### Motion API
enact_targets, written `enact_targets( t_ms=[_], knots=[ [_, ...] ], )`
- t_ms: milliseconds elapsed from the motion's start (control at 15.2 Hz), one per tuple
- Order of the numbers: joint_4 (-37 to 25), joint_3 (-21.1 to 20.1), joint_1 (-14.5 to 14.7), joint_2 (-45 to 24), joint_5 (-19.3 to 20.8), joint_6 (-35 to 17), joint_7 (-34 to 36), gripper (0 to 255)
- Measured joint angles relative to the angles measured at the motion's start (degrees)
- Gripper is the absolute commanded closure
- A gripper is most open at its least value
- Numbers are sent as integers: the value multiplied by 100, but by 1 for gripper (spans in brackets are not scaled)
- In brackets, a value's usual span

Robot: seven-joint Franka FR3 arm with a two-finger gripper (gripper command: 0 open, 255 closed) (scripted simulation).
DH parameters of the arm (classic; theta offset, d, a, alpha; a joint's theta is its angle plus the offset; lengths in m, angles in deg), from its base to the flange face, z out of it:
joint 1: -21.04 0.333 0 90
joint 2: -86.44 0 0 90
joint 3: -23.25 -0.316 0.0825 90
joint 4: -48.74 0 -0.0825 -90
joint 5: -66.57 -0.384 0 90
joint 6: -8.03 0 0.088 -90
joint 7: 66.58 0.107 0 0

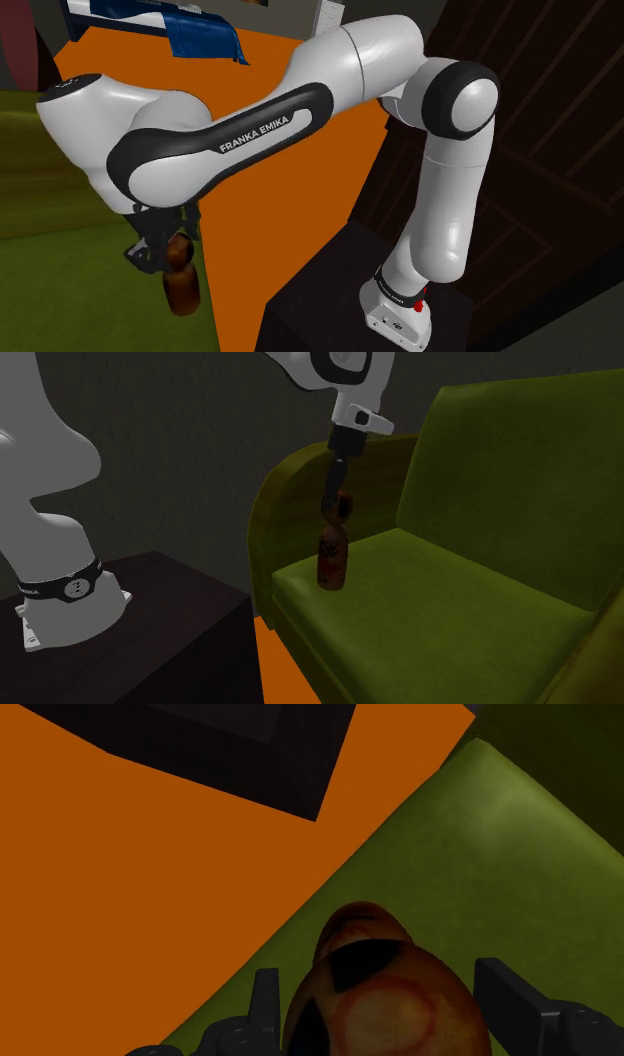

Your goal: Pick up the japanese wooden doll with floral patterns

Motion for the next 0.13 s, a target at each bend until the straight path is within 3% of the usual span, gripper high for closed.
enact_targets(
  t_ms=[132],
  knots=[
    [-59, -16, -12, 65, -41, 109, -26, 255]
  ],
)
